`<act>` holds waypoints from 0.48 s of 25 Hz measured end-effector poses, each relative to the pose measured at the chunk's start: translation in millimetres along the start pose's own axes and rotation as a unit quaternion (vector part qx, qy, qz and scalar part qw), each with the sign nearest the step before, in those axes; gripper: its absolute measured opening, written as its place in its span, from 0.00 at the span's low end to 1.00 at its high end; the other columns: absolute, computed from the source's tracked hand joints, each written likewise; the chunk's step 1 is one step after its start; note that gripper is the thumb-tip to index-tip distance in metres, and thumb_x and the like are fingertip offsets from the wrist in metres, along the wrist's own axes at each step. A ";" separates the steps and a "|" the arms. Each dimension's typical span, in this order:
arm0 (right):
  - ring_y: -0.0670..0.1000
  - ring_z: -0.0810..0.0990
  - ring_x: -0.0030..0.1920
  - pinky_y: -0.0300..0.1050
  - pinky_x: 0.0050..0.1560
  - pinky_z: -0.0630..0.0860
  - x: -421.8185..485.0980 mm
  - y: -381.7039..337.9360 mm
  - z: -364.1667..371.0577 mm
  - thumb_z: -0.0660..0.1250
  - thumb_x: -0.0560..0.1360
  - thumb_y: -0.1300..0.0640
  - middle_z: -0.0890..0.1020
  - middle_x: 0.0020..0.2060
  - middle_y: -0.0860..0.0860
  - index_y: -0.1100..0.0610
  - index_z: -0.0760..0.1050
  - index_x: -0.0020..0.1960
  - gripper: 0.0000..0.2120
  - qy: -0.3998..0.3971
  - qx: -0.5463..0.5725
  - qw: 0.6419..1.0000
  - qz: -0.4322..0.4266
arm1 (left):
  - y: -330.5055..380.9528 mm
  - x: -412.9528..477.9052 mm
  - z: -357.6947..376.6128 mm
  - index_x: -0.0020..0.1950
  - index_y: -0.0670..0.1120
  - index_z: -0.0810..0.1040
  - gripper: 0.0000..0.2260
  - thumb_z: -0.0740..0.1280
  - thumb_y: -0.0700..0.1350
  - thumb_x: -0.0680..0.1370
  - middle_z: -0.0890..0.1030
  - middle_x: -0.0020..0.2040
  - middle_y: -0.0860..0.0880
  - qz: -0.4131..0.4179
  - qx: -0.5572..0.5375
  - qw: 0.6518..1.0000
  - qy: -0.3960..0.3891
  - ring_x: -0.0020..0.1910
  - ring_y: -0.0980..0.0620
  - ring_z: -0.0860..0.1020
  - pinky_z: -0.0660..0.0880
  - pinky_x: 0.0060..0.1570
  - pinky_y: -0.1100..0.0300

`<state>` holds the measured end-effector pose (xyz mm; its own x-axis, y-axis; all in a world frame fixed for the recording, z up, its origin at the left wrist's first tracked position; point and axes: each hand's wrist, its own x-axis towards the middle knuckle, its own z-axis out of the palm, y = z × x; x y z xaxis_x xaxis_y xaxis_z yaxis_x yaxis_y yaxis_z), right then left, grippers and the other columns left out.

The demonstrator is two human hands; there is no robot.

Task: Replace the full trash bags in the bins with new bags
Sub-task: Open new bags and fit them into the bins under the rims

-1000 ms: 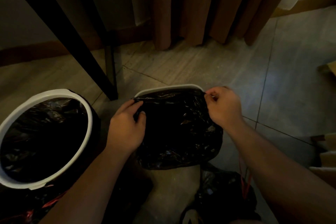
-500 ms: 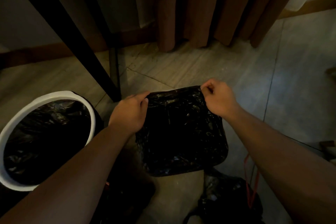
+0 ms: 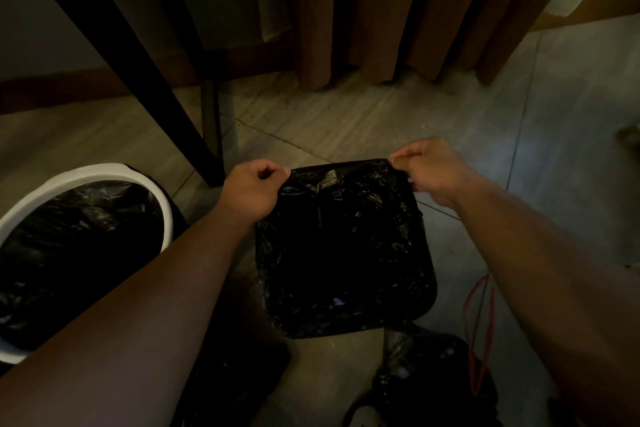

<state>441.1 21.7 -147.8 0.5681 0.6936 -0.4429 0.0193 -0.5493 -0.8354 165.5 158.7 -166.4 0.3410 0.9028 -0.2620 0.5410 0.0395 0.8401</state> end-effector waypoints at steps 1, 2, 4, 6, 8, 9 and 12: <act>0.52 0.86 0.45 0.47 0.44 0.85 3.8 0.7 -3.3 0.71 0.81 0.64 0.87 0.46 0.57 0.58 0.84 0.49 0.04 -0.014 0.016 0.999 0.025 | 0.5 1.7 1.4 0.40 0.50 0.86 0.10 0.75 0.51 0.79 0.85 0.36 0.53 -0.033 -0.057 0.998 -0.011 0.38 0.56 0.83 0.79 0.43 0.59; 0.52 0.88 0.45 0.46 0.41 0.85 7.3 2.0 -6.5 0.71 0.80 0.65 0.88 0.48 0.58 0.60 0.84 0.51 0.04 -0.029 0.032 0.998 0.045 | 1.3 3.0 1.7 0.40 0.47 0.86 0.10 0.76 0.50 0.78 0.86 0.37 0.51 -0.065 -0.106 0.992 -0.026 0.38 0.54 0.84 0.81 0.44 0.57; 0.51 0.89 0.43 0.43 0.38 0.84 13.4 5.7 -9.0 0.70 0.81 0.66 0.89 0.48 0.58 0.62 0.84 0.55 0.06 -0.063 0.080 0.992 0.077 | 2.3 4.2 1.2 0.41 0.44 0.86 0.10 0.77 0.49 0.78 0.86 0.37 0.47 -0.113 -0.166 0.978 -0.047 0.36 0.50 0.84 0.82 0.39 0.57; 0.52 0.90 0.44 0.43 0.40 0.84 16.9 10.9 -8.1 0.67 0.82 0.66 0.89 0.48 0.58 0.63 0.84 0.57 0.08 -0.109 0.140 0.978 0.114 | 4.2 3.9 1.3 0.41 0.44 0.85 0.10 0.77 0.49 0.78 0.86 0.36 0.46 -0.139 -0.188 0.971 -0.047 0.33 0.51 0.84 0.80 0.34 0.60; 0.54 0.89 0.51 0.47 0.48 0.85 19.0 17.3 -6.9 0.64 0.84 0.64 0.88 0.53 0.59 0.62 0.85 0.57 0.11 -0.154 0.161 0.965 0.137 | 5.2 1.1 3.5 0.41 0.45 0.86 0.10 0.76 0.50 0.79 0.87 0.37 0.46 -0.149 -0.192 0.969 -0.035 0.34 0.51 0.85 0.81 0.35 0.60; 0.55 0.88 0.54 0.49 0.53 0.84 19.7 20.3 -5.7 0.63 0.84 0.63 0.88 0.55 0.59 0.62 0.85 0.58 0.12 -0.161 0.161 0.963 0.143 | 5.1 -0.5 4.5 0.42 0.45 0.86 0.11 0.75 0.51 0.79 0.87 0.38 0.46 -0.149 -0.190 0.970 -0.025 0.35 0.51 0.86 0.81 0.36 0.60; 0.55 0.89 0.49 0.50 0.53 0.85 15.3 25.1 1.2 0.61 0.84 0.63 0.88 0.51 0.60 0.63 0.84 0.57 0.12 -0.151 0.164 0.962 0.155 | 3.1 -4.5 6.2 0.45 0.46 0.87 0.14 0.74 0.56 0.79 0.88 0.40 0.46 -0.163 -0.184 0.969 -0.005 0.38 0.51 0.87 0.82 0.38 0.59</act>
<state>449.3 19.1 -175.9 0.2386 0.6511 -0.7206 -0.4024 -0.6090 -0.6835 170.4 152.1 -165.6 0.2061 0.8131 -0.5445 0.3116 0.4729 0.8241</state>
